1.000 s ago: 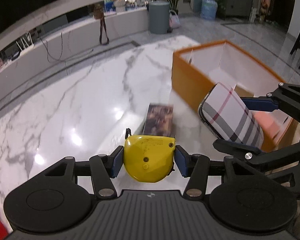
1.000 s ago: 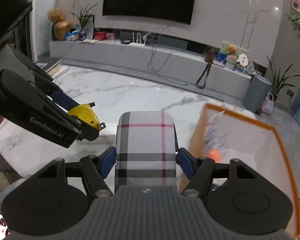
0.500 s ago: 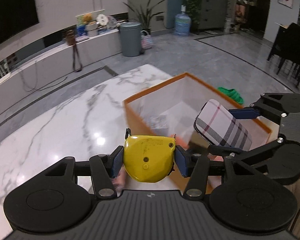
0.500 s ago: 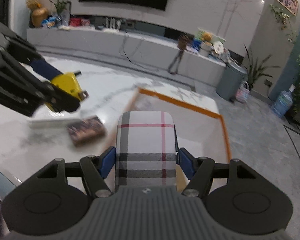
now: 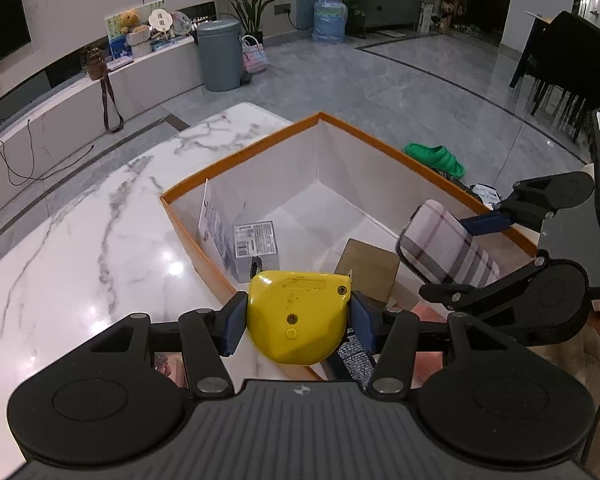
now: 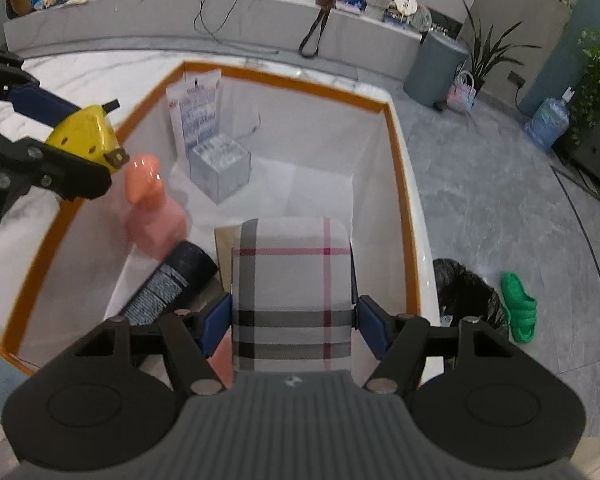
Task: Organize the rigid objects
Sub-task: 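Lower the plaid case into the box and open the right tool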
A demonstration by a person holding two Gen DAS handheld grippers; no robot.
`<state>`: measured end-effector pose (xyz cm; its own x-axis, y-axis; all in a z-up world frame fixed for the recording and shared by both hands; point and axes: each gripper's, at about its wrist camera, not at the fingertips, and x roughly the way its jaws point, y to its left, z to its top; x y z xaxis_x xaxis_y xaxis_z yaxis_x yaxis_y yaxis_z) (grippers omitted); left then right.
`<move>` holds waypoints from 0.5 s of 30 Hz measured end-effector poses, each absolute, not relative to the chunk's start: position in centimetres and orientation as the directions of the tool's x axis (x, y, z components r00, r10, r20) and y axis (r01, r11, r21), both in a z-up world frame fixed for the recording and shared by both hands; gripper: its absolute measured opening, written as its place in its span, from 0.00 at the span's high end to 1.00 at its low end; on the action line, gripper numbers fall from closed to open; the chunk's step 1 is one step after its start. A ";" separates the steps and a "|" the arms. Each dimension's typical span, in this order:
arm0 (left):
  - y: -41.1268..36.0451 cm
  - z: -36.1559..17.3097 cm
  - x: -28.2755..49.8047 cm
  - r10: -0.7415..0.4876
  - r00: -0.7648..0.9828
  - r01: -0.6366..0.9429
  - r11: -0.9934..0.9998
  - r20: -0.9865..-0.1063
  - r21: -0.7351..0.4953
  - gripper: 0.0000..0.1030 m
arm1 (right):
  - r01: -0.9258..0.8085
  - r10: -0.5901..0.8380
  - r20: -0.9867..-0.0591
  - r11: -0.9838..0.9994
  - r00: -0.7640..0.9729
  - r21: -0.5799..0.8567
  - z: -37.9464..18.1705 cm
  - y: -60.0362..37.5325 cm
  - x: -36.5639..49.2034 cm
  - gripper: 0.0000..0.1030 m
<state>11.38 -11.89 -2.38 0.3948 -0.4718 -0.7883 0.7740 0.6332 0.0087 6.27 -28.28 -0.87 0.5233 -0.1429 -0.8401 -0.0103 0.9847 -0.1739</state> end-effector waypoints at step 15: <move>-14.0 -3.7 10.6 -0.480 0.346 0.808 0.589 -0.806 -0.003 0.40 | -0.041 -0.184 -0.886 0.974 0.427 -0.222 -2.8 -28.9 7.2 0.41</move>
